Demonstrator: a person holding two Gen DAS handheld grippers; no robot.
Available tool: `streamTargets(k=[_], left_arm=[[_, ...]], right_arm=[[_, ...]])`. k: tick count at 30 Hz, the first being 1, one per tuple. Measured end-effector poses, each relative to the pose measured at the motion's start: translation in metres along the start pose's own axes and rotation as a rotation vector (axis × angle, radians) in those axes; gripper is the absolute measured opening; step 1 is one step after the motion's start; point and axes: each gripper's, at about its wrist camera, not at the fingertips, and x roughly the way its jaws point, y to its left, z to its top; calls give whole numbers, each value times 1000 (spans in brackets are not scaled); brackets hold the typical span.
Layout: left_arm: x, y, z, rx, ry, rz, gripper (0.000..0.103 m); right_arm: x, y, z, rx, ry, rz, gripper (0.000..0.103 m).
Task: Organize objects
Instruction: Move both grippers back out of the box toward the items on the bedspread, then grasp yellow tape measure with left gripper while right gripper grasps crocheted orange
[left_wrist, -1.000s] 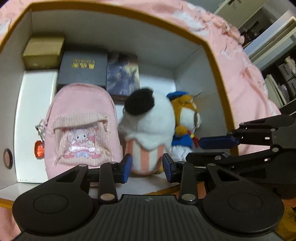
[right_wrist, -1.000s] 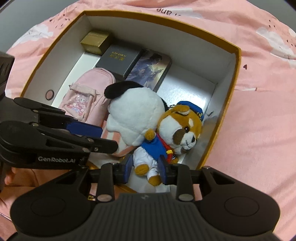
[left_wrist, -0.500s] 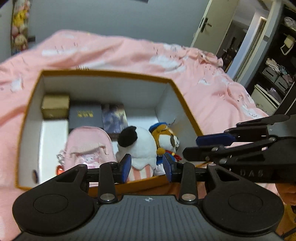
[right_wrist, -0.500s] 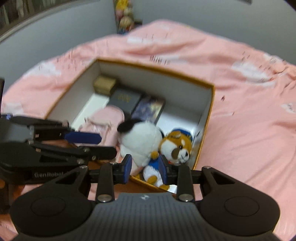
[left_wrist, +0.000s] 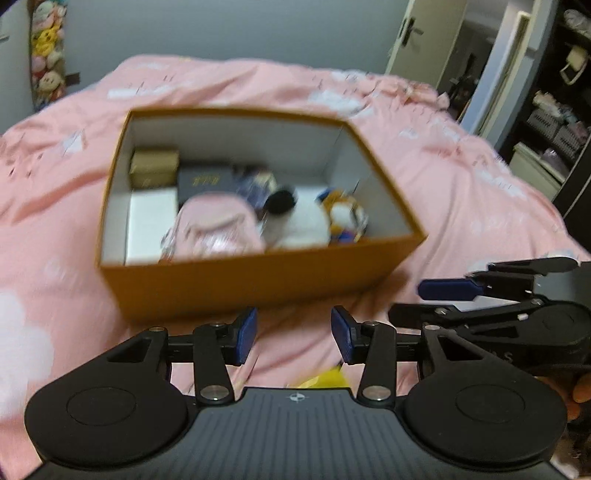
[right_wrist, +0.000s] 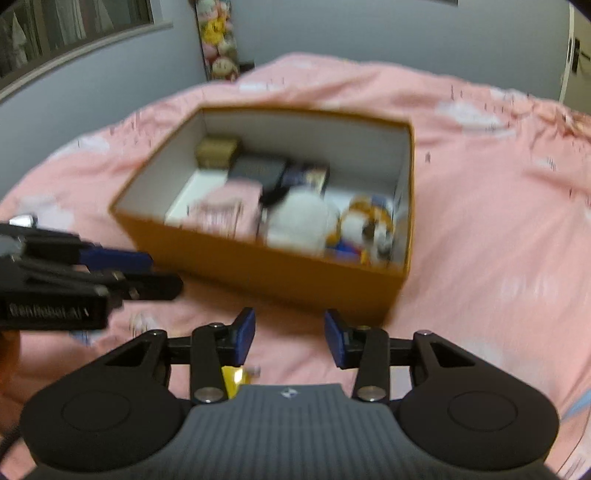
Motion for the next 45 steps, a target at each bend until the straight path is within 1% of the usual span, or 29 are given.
streamTargets(k=[3, 7, 9, 10, 11, 14, 18, 21, 26, 28, 31, 36, 38, 41, 42, 43, 45], left_arm=[[3, 6, -13, -21, 72, 12, 51], [5, 8, -29, -39, 138, 0, 51], [8, 7, -37, -42, 171, -9, 51], [11, 7, -40, -44, 191, -11, 51], [13, 7, -42, -47, 207, -9, 51], [16, 6, -47, -53, 232, -15, 51], [19, 6, -50, -50, 243, -19, 51], [21, 4, -51, -41, 259, -25, 51], [25, 2, -51, -35, 279, -20, 52], [25, 2, -51, -35, 278, -19, 54], [25, 3, -51, -37, 280, -18, 54], [25, 3, -51, -36, 277, -21, 56], [25, 4, -50, -42, 270, -32, 59], [25, 3, -46, -51, 248, -57, 69], [26, 1, -43, -51, 236, -61, 74], [27, -2, -41, -50, 233, -60, 76], [34, -8, -36, -45, 238, -38, 77]], right_arm=[[7, 4, -17, 14, 80, -6, 44], [13, 15, -39, 6, 178, 29, 45], [15, 18, -48, 10, 218, 53, 51], [17, 20, -51, 8, 241, 58, 58], [19, 22, -54, 3, 261, 62, 58], [25, 26, -59, -6, 299, 73, 58], [35, 26, -64, 4, 352, 79, 58], [37, 25, -67, 16, 372, 97, 58], [43, 22, -69, 45, 397, 137, 47], [42, 22, -70, 47, 396, 137, 46], [39, 24, -71, 43, 384, 131, 42], [28, 27, -68, 28, 332, 104, 42], [20, 26, -64, 23, 288, 80, 42], [9, 20, -60, 11, 228, 25, 42], [8, 17, -58, 5, 209, -4, 42], [8, 15, -57, 5, 197, -25, 42], [9, 8, -57, 22, 183, -49, 42]])
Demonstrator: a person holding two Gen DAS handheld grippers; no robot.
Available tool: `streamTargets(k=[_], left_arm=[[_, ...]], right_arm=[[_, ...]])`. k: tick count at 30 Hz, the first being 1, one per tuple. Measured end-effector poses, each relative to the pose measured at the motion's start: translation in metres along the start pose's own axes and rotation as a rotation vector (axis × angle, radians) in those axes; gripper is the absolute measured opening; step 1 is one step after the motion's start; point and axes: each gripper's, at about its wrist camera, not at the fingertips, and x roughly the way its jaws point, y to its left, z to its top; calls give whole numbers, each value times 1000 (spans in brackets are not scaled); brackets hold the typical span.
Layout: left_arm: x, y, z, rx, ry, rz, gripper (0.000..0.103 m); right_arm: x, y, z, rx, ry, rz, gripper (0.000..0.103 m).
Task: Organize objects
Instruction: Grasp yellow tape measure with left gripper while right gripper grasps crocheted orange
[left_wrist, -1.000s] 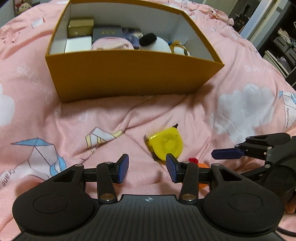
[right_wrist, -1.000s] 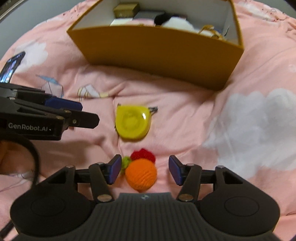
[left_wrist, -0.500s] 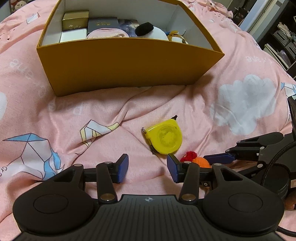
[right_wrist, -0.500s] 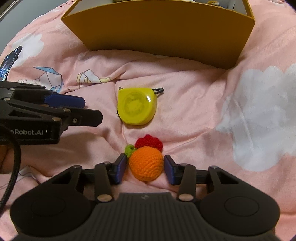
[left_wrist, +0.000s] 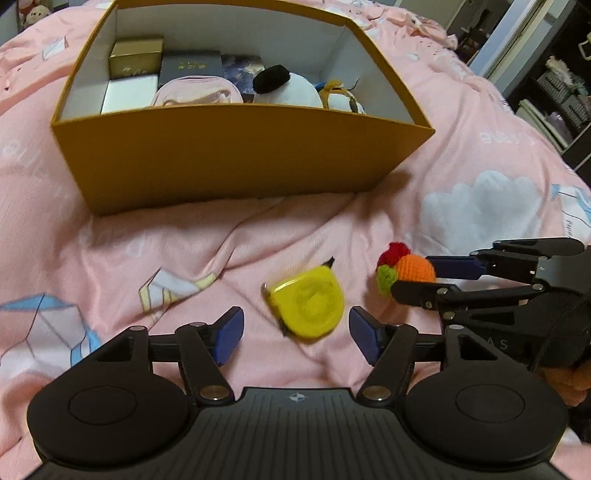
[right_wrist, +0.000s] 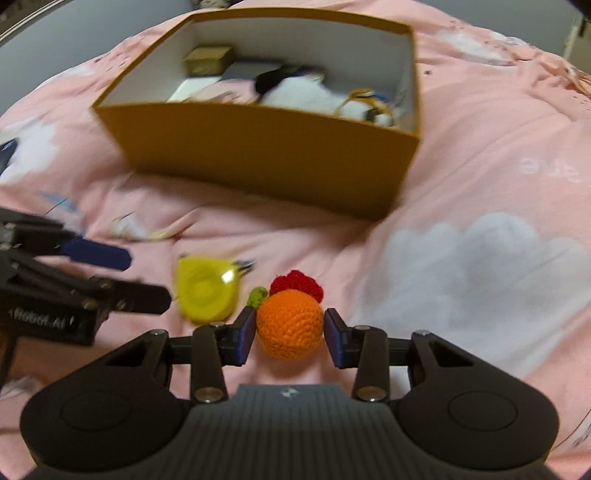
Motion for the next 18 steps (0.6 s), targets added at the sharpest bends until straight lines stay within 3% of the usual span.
streamTargets(k=[5, 9, 14, 18], left_arm=[[16, -7, 13, -21, 54, 5, 79], [31, 1, 17, -132, 114, -5, 79], [41, 2, 19, -223, 135, 5, 79], [52, -2, 20, -238, 156, 13, 74]], right_arm=[[14, -12, -2, 22, 16, 2, 42], [24, -19, -5, 46, 35, 10, 42], [30, -18, -8, 41, 39, 15, 43], [33, -19, -9, 43, 42, 20, 44]])
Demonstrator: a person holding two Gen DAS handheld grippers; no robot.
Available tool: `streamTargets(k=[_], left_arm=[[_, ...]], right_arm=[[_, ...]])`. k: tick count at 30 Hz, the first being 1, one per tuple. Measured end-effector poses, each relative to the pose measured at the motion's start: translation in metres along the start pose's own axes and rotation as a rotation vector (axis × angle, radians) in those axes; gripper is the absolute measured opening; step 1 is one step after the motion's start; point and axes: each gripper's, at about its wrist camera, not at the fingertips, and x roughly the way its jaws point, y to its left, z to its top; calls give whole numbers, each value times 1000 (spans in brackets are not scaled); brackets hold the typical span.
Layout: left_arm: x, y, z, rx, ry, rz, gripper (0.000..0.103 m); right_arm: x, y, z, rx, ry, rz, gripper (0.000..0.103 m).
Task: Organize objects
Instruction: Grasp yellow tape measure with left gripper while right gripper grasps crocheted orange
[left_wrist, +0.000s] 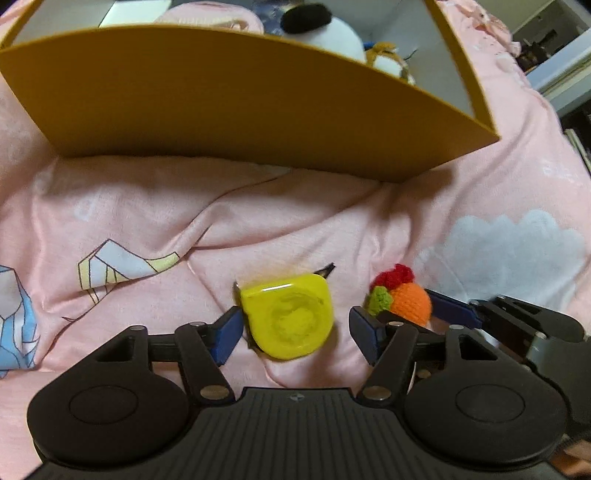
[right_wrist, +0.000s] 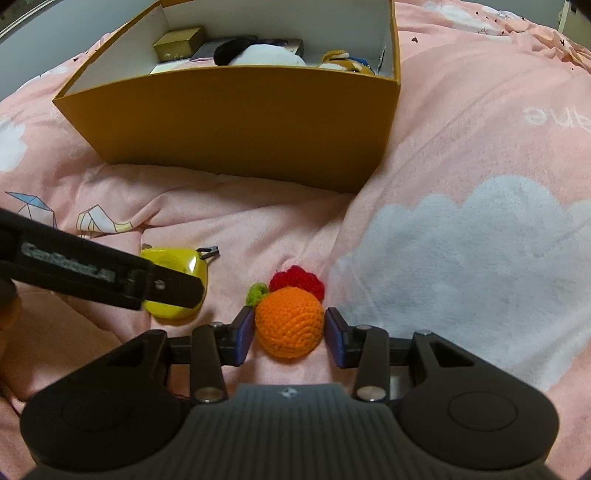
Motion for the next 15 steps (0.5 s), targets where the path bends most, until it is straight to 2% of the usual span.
streamTargets(k=[7, 15], left_arm=[[7, 8, -1, -42, 0, 4, 64], [-1, 12, -7, -33, -19, -25, 63]], right_arm=[[3, 0, -1, 0, 6, 5, 45], [3, 1, 0, 6, 4, 5, 44]])
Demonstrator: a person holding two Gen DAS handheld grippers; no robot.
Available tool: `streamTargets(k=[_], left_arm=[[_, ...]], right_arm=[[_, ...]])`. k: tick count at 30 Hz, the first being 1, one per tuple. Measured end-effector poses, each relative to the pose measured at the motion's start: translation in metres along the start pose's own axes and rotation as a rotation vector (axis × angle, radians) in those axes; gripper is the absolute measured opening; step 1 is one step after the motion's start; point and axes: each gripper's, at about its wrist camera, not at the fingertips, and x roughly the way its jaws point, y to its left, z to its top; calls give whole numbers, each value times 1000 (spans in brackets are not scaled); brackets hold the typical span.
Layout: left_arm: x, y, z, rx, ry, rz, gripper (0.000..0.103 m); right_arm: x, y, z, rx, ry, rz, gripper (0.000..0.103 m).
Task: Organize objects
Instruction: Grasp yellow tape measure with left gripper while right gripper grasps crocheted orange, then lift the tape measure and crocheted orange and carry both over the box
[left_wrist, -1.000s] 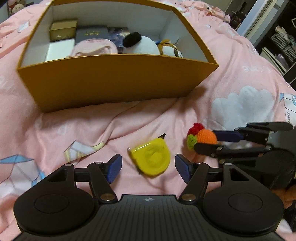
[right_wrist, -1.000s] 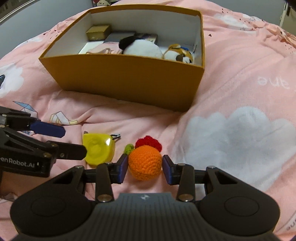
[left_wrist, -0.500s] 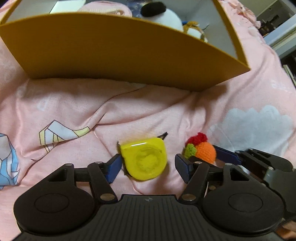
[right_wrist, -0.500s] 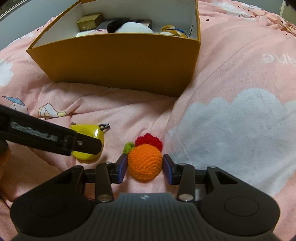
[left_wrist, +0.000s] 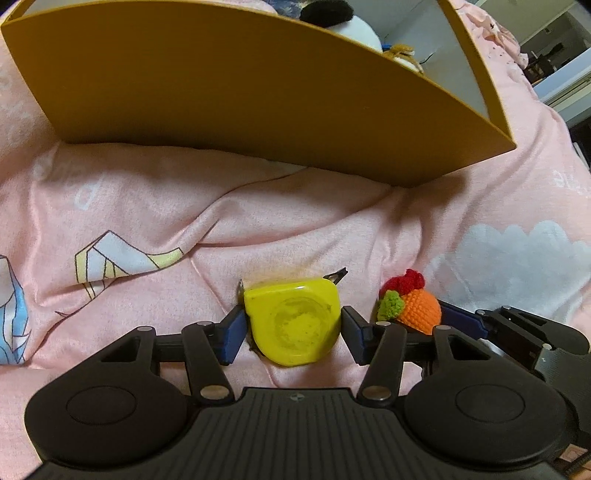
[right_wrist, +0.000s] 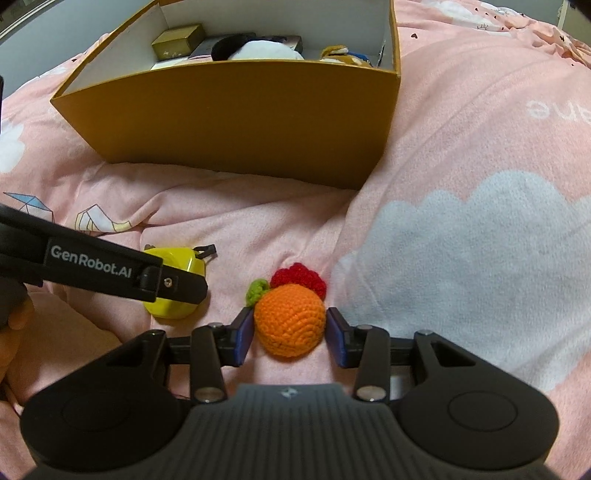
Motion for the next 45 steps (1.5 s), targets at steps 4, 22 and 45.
streamTargets(k=[4, 22, 45], left_arm=[[-8, 5, -2, 0, -16, -28, 62], [-108, -18, 22, 134, -297, -184, 62], [-61, -30, 148, 101, -371, -162, 62]], right_arm=[[-1, 3, 1, -7, -8, -3, 43], [-95, 22, 44, -274, -321, -70, 43], [-29, 7, 179, -699, -321, -242, 43]])
